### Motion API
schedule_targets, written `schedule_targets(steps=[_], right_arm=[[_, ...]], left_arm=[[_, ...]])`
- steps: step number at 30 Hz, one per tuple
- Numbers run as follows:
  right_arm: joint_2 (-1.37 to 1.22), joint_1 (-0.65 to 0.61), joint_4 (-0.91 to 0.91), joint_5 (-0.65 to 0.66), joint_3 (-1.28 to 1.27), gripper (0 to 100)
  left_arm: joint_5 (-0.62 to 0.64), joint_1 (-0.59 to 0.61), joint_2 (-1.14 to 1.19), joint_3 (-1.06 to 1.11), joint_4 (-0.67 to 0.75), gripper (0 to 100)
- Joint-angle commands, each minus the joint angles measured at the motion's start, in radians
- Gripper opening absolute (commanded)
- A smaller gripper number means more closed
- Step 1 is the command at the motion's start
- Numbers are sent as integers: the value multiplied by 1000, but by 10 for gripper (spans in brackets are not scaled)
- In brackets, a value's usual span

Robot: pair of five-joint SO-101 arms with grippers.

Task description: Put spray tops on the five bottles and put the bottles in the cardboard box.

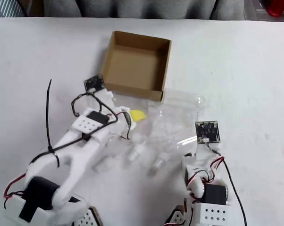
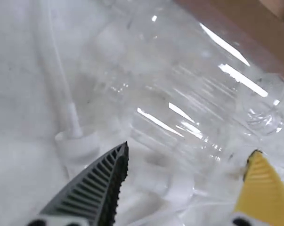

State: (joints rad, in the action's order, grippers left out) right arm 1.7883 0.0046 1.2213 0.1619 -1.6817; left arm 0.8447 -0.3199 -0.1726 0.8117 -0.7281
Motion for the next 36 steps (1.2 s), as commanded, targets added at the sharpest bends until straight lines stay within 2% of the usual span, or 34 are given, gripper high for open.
schedule_targets(steps=[1,4,12,26,31,33,36], right_arm=[[10,12,-16,2,-3,26],[10,12,-16,2,-3,26],[10,12,-16,2,-3,26],[10,13,-16,2,-5,26],[10,13,-16,2,-5,26],[10,13,-16,2,-5,26],[10,13,-16,2,-5,26]], left_arm=[[40,2,-2,-52,20,469],[44,2,-1,-51,14,514],[41,10,127,-101,11,432],[40,15,197,-138,11,426],[44,79,197,-146,-14,426],[44,85,197,-146,-15,399],[44,81,197,-147,-15,269]])
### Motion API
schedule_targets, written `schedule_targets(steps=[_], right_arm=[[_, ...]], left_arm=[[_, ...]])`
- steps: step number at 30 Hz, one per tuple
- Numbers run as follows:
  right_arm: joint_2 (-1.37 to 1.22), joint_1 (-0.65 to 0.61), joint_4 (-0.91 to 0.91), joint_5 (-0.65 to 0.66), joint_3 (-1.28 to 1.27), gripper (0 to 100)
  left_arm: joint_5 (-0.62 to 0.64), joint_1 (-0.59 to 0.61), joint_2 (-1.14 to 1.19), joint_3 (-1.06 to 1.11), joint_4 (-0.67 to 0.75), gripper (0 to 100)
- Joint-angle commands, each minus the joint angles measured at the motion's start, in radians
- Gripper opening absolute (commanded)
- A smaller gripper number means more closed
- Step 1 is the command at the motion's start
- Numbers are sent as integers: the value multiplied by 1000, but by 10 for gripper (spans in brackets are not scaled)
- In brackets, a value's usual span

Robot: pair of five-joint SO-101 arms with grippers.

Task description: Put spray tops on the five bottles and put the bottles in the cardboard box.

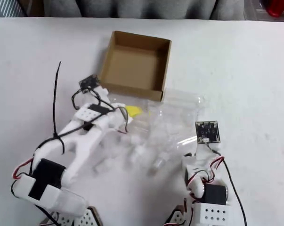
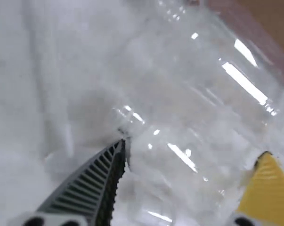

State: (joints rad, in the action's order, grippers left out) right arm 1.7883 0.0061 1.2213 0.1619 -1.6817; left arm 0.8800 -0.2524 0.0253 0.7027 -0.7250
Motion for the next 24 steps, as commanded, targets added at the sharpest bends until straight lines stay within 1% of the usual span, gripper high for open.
schedule_targets(steps=[1,3,5,10,24], right_arm=[[10,12,-16,2,-5,26],[10,12,-16,2,-5,26],[10,12,-16,2,-5,26],[10,12,-16,2,-5,26],[10,12,-16,2,-5,26]], left_arm=[[6,13,-1,-38,-12,212],[5,13,-1,-38,-11,103],[5,13,-1,-46,-11,17],[3,13,-1,-58,-17,68],[3,22,-30,-58,-20,72]])
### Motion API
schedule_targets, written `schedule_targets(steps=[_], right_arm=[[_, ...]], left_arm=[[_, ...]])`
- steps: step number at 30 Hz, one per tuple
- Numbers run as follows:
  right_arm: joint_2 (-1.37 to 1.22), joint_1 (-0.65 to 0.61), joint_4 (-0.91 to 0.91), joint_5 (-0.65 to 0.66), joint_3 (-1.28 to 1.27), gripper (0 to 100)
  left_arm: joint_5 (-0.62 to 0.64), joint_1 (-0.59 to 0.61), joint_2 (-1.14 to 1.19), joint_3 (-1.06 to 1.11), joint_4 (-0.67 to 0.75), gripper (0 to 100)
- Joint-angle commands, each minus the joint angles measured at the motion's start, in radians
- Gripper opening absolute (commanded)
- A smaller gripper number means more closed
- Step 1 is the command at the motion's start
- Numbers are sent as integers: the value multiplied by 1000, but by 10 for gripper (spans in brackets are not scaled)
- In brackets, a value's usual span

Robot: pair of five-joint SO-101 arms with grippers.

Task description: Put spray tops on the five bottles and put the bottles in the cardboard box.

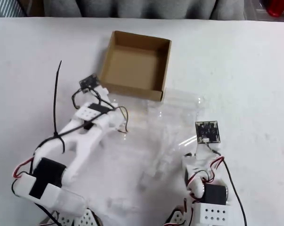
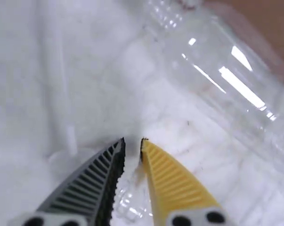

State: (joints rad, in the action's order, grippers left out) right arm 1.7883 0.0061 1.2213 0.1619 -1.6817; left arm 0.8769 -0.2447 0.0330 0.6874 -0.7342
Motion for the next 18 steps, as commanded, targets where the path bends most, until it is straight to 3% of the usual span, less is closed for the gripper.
schedule_targets(steps=[1,6,11,18], right_arm=[[10,12,-16,2,-5,26],[10,12,-16,2,-5,26],[10,12,-16,2,-5,26],[10,12,-16,2,-5,26]], left_arm=[[6,15,-64,-35,-12,72],[-11,15,-280,12,-94,72],[-157,19,-521,143,-115,72],[-334,211,-765,219,-138,72]])
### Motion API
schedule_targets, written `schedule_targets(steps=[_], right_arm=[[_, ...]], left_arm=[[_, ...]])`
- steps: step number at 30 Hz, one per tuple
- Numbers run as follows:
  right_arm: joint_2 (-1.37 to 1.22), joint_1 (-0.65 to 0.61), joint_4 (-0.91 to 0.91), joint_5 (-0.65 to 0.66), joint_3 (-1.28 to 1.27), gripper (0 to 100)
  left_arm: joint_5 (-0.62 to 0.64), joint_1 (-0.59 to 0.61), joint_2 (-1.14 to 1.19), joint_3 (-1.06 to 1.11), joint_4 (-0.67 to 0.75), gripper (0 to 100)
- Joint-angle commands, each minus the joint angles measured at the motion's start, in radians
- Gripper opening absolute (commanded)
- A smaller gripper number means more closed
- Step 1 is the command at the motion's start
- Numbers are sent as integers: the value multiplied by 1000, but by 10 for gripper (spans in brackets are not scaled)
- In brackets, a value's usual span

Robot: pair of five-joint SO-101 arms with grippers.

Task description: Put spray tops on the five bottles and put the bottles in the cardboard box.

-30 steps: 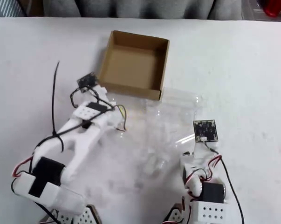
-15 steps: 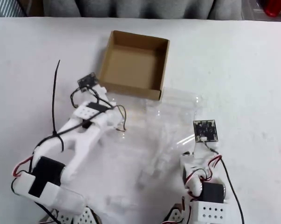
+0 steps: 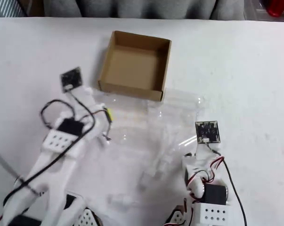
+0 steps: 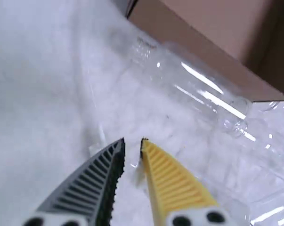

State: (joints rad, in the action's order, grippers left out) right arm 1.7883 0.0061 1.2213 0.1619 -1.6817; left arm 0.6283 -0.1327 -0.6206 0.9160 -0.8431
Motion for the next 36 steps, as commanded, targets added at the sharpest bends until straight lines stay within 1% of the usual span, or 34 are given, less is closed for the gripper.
schedule_targets(steps=[1,4,7,9,11,14,17,19,21,23,26,30,34,36], right_arm=[[10,12,-16,2,-5,26],[10,51,-16,2,-3,26],[10,93,-16,2,3,26],[10,97,-21,2,3,27],[10,97,-22,2,3,29],[10,97,-27,5,5,30],[10,111,-58,77,15,27],[10,150,-105,161,23,27],[10,196,-189,278,25,27],[10,213,-271,361,25,26],[10,208,-303,376,68,26],[-1,99,-209,381,222,26],[-12,-58,-96,377,377,26],[-58,-128,-85,377,420,26]], left_arm=[[-118,142,-131,-17,-57,72],[-210,291,-157,-44,-155,72],[-338,473,-156,-17,-199,72],[-387,585,-159,28,-187,72],[-405,690,-159,83,-152,72],[-411,794,-159,189,-43,72],[-405,825,-160,288,86,72],[-404,829,-162,316,146,72],[-404,829,-162,319,160,72],[-404,829,-157,318,163,72],[-404,829,-157,318,164,72],[-404,829,-159,319,201,72],[-402,829,-156,318,215,72],[-402,829,-154,315,213,72]])
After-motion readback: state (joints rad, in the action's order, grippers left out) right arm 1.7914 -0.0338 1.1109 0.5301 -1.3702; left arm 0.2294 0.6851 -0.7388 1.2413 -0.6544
